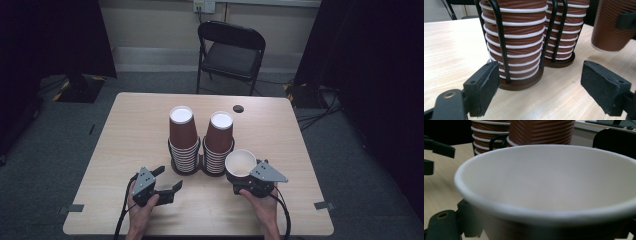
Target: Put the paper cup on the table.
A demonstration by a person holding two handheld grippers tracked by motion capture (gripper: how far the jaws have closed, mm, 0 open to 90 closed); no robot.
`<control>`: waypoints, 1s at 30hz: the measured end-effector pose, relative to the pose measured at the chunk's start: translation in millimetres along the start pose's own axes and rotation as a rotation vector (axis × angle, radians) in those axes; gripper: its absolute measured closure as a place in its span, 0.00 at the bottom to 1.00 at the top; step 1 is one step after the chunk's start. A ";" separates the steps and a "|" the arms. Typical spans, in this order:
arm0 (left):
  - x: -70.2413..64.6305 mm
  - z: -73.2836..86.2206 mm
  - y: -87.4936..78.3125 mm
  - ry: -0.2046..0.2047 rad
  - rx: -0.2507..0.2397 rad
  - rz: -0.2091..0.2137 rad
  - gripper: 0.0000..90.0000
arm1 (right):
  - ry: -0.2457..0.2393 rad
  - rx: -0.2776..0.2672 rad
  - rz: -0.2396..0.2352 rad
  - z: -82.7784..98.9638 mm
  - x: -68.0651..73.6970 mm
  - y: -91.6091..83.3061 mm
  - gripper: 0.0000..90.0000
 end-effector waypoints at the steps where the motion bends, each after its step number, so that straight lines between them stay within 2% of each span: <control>1: 1.1 1.9 -0.7 0.005 -0.008 -0.031 0.17 | 0.002 0.000 0.003 0.3 -2.5 1.3 0.12; 5: 3.5 7.1 -3.2 -0.015 -0.009 -0.030 0.17 | 0.026 -0.001 0.022 2.1 -15.6 7.4 0.12; 9: 3.9 10.1 -3.8 0.006 -0.013 -0.035 0.17 | 0.096 -0.005 0.051 9.0 -33.2 12.0 0.12; 10: 3.3 10.1 -3.5 0.017 -0.013 -0.023 0.17 | 0.108 -0.009 0.059 10.2 -36.5 12.8 0.12; 11: 2.3 10.0 -3.0 0.029 -0.010 -0.032 0.17 | 0.120 -0.005 0.077 11.7 -41.0 13.8 0.12; 13: 1.3 9.2 -3.0 0.033 -0.030 -0.042 0.17 | 0.117 0.023 0.109 13.7 -49.5 16.4 0.12; 16: 1.6 9.4 -0.6 0.021 -0.026 -0.037 0.17 | 0.135 0.013 0.141 15.1 -64.1 20.6 0.12; 18: 1.3 9.2 -0.4 0.027 -0.037 -0.047 0.17 | 0.150 0.031 0.154 20.3 -72.9 25.1 0.12; 20: 0.5 9.1 -0.8 0.037 -0.057 -0.057 0.17 | 0.143 0.051 0.170 24.0 -78.8 29.6 0.13; 22: 0.3 9.3 -2.9 0.046 -0.081 -0.065 0.18 | 0.150 0.049 0.180 24.7 -83.3 32.9 0.12; 23: 0.8 9.2 -4.0 0.046 -0.092 -0.070 0.17 | 0.161 0.036 0.196 25.1 -85.9 33.5 0.13; 25: 1.2 9.3 -5.1 0.037 -0.106 -0.072 0.17 | 0.189 0.027 0.199 27.5 -89.3 34.7 0.12; 27: 1.8 9.1 -4.7 0.023 -0.101 -0.055 0.17 | 0.212 0.033 0.200 32.1 -91.8 36.8 0.13; 30: 2.0 9.2 -4.8 0.021 -0.100 -0.059 0.17 | 0.225 0.048 0.204 38.7 -95.1 41.0 0.13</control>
Point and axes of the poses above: each handheld gripper's, and its own axes: y roughly forward along the jaws, z roughly out of its underside, x roughly to its left, the point moved 4 cm from there along y, roughly forward along the jaws, and after that the axes turned 10 degrees about -y, right-handed, at the moved point
